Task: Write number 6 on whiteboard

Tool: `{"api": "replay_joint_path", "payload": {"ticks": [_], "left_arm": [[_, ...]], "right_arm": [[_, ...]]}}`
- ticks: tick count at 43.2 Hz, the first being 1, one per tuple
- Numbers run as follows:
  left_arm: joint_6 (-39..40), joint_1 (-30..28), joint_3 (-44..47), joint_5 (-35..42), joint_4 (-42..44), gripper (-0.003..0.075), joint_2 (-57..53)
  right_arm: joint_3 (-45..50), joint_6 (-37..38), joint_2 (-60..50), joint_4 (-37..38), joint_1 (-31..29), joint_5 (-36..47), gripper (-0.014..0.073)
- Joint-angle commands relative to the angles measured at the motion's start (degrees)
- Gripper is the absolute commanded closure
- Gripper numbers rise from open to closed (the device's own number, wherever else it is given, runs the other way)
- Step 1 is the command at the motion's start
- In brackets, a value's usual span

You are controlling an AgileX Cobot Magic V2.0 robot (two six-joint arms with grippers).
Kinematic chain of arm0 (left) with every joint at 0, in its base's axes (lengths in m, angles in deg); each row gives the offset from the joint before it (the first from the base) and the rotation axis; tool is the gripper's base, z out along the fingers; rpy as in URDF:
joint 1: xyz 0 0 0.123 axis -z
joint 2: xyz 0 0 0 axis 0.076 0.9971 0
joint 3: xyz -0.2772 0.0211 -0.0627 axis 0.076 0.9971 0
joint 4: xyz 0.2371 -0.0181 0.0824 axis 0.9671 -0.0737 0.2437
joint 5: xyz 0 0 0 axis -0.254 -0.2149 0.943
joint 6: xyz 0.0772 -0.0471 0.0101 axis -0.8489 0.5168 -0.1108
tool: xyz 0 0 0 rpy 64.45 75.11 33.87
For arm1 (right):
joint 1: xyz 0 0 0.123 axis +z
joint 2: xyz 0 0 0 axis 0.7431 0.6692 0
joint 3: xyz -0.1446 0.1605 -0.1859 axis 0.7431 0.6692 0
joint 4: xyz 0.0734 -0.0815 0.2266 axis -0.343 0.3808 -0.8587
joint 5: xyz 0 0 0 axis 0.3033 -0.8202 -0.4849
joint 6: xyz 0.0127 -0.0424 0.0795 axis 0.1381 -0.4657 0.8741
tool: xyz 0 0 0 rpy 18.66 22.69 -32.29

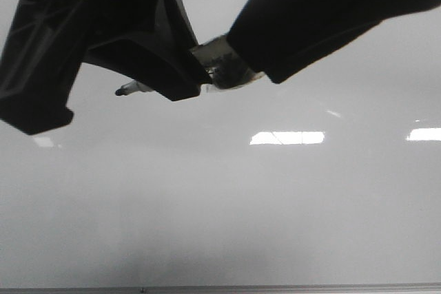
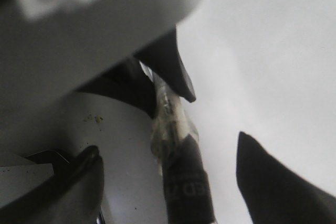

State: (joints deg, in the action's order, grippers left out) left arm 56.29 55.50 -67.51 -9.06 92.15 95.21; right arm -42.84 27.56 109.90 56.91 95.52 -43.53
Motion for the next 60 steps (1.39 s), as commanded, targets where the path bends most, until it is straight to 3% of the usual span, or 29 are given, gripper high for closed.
{"api": "replay_joint_path", "payload": {"ticks": [1, 13, 21, 26, 34, 38, 42, 45, 50, 56, 60], "left_arm": [[0.36, 0.49, -1.99, 3.96, -0.57, 0.0741, -1.86], [0.36, 0.49, -1.99, 5.60, -0.57, 0.0741, -1.86], [0.36, 0.49, -1.99, 5.60, -0.57, 0.0731, -1.86], [0.36, 0.49, -1.99, 5.60, -0.57, 0.0594, -1.86], [1.15, 0.49, -1.99, 5.65, -0.57, 0.0223, -1.86], [1.15, 0.49, -1.99, 5.65, -0.57, 0.0176, -1.86], [1.15, 0.49, -1.99, 5.65, -0.57, 0.0192, -1.86], [1.15, 0.49, -1.99, 5.54, -0.70, 0.0246, -1.86], [1.28, 0.49, -1.99, 5.32, -0.82, 0.0434, -1.86], [1.61, -0.68, -1.99, 5.06, -3.59, 0.0727, -2.02], [1.61, -2.37, -1.57, 5.64, -6.67, 0.0741, -3.10]], "right_arm": [[-2.15, -0.91, 0.03, -0.98, 0.08, 3.86, 0.0095], [-2.15, -0.91, 0.22, -0.98, 0.08, 3.19, 0.0517], [-2.15, -0.91, 0.22, -0.75, -0.17, 3.13, 0.0667], [-2.15, -0.91, -0.07, 0.79, -0.62, 2.64, 0.0659], [-0.47, -0.81, -3.68, 2.40, -4.49, -1.30, 0.0659], [1.97, 0.00, -6.78, 2.40, -8.44, -3.00, 0.0659], [4.49, 0.37, -10.27, 2.40, -13.12, -2.36, 0.0659], [5.63, 0.40, -12.44, 2.28, -16.56, -0.84, 0.0659], [5.89, 0.40, -13.74, 2.08, -20.47, 1.49, 0.0659], [5.89, 0.40, -13.65, 2.08, -21.60, 2.08, 0.0659], [5.89, 0.40, -13.65, 2.08, -21.60, 2.03, 0.0659]]}}
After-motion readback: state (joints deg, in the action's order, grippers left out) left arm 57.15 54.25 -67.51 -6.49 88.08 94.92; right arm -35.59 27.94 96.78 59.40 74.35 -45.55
